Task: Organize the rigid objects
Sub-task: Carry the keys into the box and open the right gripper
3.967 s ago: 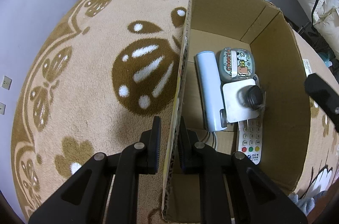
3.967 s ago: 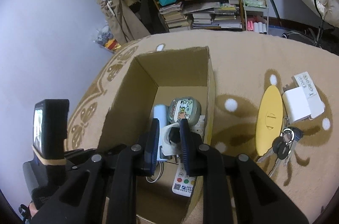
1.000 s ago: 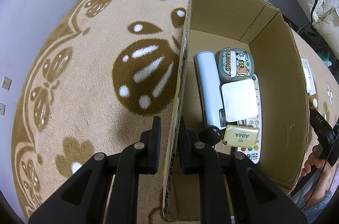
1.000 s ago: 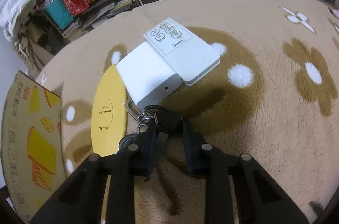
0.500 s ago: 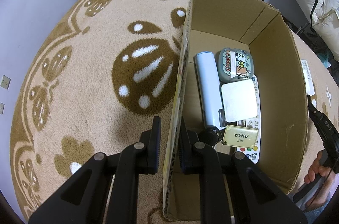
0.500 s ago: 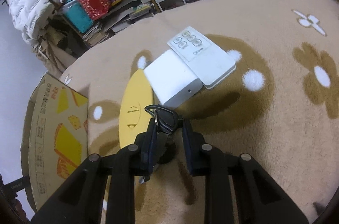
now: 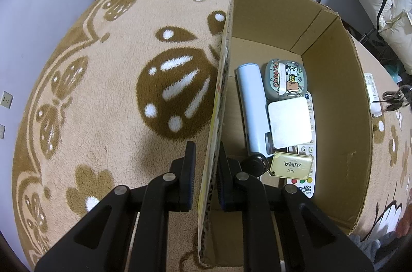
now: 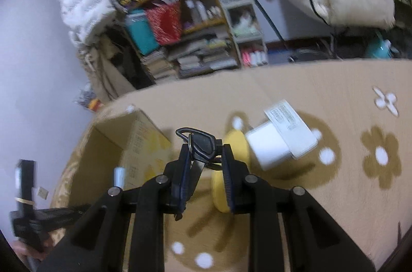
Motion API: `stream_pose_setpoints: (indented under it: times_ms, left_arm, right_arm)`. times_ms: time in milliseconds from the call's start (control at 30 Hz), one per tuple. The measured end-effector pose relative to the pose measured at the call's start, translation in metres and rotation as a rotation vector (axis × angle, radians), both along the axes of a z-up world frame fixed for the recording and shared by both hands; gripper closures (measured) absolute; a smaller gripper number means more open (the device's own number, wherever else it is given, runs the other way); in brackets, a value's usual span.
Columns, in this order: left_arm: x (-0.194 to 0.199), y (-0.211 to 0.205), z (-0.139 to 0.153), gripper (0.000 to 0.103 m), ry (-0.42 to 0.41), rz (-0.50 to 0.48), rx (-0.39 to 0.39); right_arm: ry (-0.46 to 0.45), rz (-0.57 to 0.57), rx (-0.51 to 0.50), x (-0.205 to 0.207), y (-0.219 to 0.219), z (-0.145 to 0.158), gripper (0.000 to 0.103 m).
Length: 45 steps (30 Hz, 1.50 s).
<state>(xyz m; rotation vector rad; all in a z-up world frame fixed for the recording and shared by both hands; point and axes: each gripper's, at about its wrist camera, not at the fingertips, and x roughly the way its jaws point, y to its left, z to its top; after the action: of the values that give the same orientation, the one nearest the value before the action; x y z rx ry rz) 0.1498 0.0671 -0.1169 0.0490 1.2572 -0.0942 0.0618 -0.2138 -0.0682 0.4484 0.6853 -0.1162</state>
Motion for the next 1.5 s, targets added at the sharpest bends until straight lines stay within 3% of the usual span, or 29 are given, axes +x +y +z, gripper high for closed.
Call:
stream_pose_setpoints:
  times_ms: [300,500,767,1067,1500]
  left_arm:
    - [0.000,0.000,0.001,0.089,-0.002,-0.001,0.000]
    - [0.000,0.000,0.001,0.089,-0.002,-0.001,0.000]
    - [0.000,0.001,0.001,0.089,-0.002,0.000,-0.003]
    - [0.000,0.001,0.001,0.089,-0.003,0.000,-0.002]
    - [0.000,0.001,0.001,0.089,-0.001,0.001,-0.008]
  right_arm:
    - [-0.103,0.137,-0.017,0.010,0.051,0.048,0.078]
    - [-0.123,0.238,-0.016,0.022,0.087,0.058,0.078]
    - [-0.031,0.305,0.023,0.039,0.116,0.023,0.078]
    - [0.087,0.320,0.083,0.042,0.119,-0.024,0.078]
    - [0.128,0.308,0.107,0.043,0.116,-0.039,0.077]
